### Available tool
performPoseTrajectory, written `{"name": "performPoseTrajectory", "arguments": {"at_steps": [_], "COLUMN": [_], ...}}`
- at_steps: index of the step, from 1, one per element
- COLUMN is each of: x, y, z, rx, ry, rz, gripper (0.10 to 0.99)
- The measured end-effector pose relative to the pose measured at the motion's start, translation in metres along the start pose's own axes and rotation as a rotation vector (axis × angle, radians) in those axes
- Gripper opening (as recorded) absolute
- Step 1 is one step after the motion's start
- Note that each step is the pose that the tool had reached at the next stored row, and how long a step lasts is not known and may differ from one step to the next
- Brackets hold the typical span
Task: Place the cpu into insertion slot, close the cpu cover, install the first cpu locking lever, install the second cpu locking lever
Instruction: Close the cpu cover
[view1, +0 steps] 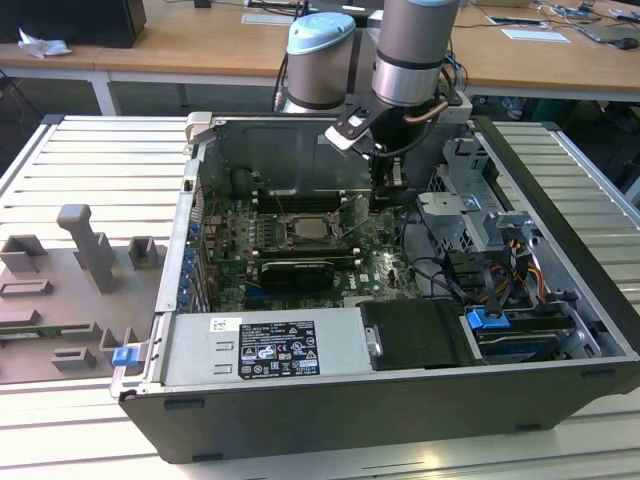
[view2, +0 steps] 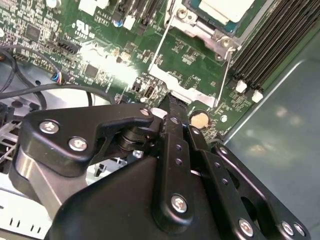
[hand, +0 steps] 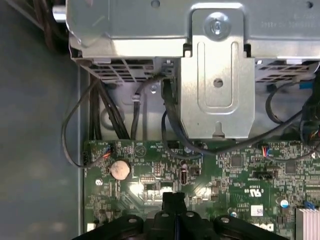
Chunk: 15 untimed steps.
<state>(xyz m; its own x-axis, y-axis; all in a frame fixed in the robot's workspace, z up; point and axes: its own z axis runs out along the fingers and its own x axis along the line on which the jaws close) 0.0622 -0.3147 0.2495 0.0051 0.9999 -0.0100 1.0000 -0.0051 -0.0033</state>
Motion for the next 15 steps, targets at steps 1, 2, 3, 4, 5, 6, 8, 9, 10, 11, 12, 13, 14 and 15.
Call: {"name": "performPoseTrajectory", "arguments": {"at_steps": [1,2,3,4,5,6,8,9,10,11,12,13,14,15], "x": [0.0000,-0.0001,-0.0001,0.0000,0.0000,0.0000,-0.0001,-0.0001,-0.0001,-0.0001,-0.0002,-0.0002,-0.0002,-0.0001], "y": [-0.0003,-0.0006,-0.0015,-0.0022,-0.0032,-0.0048,-0.0097,-0.0120,-0.0149,-0.0163,-0.0188,-0.0203,-0.0209,-0.0222], "z": [-0.0003,-0.0006,-0.0015,-0.0017,-0.0017,-0.0017,-0.0018,-0.0018,-0.0018,-0.0018,-0.0018,-0.0017,-0.0018,-0.0017], "rx": [0.006,0.011,0.017,0.020,0.021,0.021,0.021,0.021,0.021,0.021,0.021,0.021,0.021,0.021], "ry": [0.0000,0.0000,-0.0003,-0.0001,-0.0001,-0.0001,-0.0002,-0.0002,-0.0002,-0.0003,-0.0003,-0.0001,-0.0003,-0.0002], "rz": [0.000,0.000,0.000,0.000,0.000,0.000,0.000,0.000,0.000,0.000,0.000,0.000,0.000,0.000], "gripper": [0.106,0.106,0.106,0.106,0.106,0.106,0.106,0.106,0.106,0.106,0.106,0.106,0.106,0.106]}}
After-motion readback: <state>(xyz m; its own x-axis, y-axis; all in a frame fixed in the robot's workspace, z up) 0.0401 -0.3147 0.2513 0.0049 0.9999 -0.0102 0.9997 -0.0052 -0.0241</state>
